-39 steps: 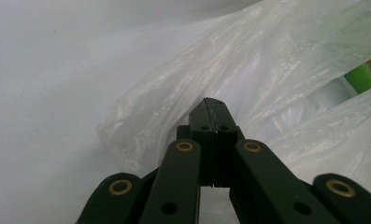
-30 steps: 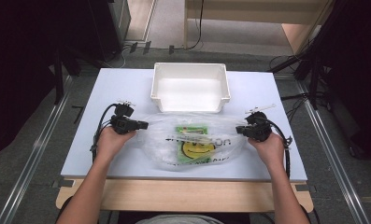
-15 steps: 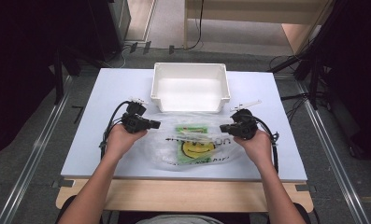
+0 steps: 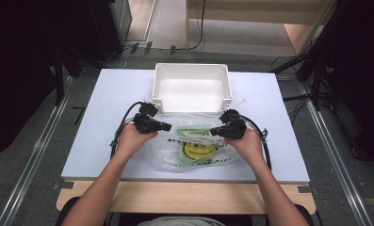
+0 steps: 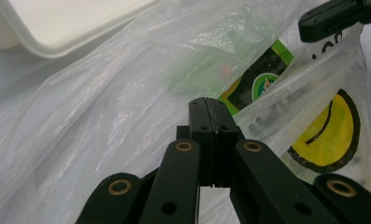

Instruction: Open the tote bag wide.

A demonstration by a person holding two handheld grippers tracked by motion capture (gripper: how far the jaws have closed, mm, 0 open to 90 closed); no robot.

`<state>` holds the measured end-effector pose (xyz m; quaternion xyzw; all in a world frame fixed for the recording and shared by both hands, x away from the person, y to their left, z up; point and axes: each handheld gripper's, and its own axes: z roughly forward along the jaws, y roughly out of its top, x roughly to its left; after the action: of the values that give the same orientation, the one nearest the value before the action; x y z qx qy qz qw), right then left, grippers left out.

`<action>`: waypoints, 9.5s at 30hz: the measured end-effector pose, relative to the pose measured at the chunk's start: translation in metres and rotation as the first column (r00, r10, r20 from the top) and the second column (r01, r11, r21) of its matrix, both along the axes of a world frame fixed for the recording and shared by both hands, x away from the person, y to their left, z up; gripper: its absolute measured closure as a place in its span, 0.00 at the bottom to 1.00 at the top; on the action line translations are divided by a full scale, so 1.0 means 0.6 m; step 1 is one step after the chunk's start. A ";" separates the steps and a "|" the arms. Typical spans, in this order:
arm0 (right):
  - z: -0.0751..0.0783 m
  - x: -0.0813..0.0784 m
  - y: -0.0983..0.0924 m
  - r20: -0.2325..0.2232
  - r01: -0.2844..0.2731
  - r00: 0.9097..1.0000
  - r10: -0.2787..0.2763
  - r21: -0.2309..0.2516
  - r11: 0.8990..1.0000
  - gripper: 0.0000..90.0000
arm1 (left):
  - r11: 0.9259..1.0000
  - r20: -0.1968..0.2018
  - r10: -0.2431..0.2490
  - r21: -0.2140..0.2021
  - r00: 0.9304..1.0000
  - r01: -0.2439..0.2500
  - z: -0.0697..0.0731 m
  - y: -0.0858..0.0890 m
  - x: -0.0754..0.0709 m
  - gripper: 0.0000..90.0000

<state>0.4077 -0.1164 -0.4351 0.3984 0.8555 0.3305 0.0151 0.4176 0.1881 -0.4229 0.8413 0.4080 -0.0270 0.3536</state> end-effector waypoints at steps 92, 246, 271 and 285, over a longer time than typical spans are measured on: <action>-0.048 0.099 0.042 0.015 0.055 0.998 -0.055 -0.034 0.998 1.00 | 0.978 -0.124 -0.203 -0.078 0.971 0.195 -0.066 -0.019 -0.159 1.00; -0.035 -0.120 -0.030 -0.030 -0.021 0.999 0.021 0.009 1.000 1.00 | 0.991 0.016 -0.076 0.116 0.997 0.074 -0.054 -0.070 0.088 0.99; -0.051 -0.188 0.004 -0.045 -0.132 0.990 0.133 0.010 0.991 1.00 | 0.989 0.018 -0.077 0.127 0.997 0.074 -0.054 -0.073 0.086 0.99; -0.041 -0.181 0.027 -0.013 -0.162 0.987 0.162 0.020 0.987 1.00 | 0.991 0.004 -0.072 0.115 0.997 0.071 -0.054 -0.072 0.086 0.99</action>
<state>0.2990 -0.1003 -0.4599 0.3301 0.8820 0.3357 -0.0217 0.4693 0.1449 -0.4550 0.8744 0.3769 -0.0127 0.3052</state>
